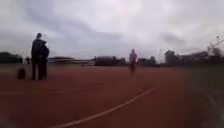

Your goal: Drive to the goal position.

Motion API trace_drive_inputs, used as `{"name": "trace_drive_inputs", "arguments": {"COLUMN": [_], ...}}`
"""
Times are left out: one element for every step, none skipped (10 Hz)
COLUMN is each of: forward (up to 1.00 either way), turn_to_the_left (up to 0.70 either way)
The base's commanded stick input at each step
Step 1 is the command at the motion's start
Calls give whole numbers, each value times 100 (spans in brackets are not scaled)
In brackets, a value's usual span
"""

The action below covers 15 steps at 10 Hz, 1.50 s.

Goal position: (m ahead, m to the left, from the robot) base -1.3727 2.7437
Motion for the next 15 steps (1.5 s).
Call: {"name": "trace_drive_inputs", "arguments": {"forward": [0, 0, 0, 0, 0, 0, 0, 0, 0, 0, 0, 0, 0, 0, 0], "turn_to_the_left": [70, 70, 70, 70, 70, 70, 70, 70, 70, 70, 70, 70, 70, 70, 70]}}
